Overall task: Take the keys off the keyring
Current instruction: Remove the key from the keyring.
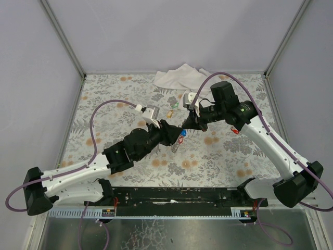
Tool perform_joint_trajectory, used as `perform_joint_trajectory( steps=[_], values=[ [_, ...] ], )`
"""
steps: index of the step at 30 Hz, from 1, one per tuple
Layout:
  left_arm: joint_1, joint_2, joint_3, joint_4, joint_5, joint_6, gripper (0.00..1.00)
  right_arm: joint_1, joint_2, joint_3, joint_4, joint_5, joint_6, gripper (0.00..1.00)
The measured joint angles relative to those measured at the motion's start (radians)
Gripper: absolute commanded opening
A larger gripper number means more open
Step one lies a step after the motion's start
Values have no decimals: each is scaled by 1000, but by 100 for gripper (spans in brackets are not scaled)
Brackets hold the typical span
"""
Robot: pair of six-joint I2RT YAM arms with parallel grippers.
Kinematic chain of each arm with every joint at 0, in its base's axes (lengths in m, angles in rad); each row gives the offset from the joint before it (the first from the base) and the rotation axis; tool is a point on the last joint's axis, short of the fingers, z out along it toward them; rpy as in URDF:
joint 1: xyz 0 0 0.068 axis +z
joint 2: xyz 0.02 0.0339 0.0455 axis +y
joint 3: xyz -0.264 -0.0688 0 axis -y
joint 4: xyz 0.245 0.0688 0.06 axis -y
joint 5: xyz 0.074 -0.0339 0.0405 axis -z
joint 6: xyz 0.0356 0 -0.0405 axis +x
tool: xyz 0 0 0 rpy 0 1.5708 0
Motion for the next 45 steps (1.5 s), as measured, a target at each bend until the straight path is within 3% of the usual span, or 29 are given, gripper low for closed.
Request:
perform_joint_trajectory(
  steps=[7,20,31,38,45],
  values=[
    [0,10,17,-35,-4,12,36,2,0,0,3,0,0,0],
    [0,-34,17,-74,-19,14,26,2,0,0,7,-3,0,0],
    [0,-53,18,-82,-22,-4,40,3,0,-1,7,-8,0,0],
    [0,-58,58,-115,-46,-79,40,3,0,-6,12,-9,0,0],
    [0,19,143,-193,-60,-162,33,3,0,-7,14,-8,0,0]
  ],
)
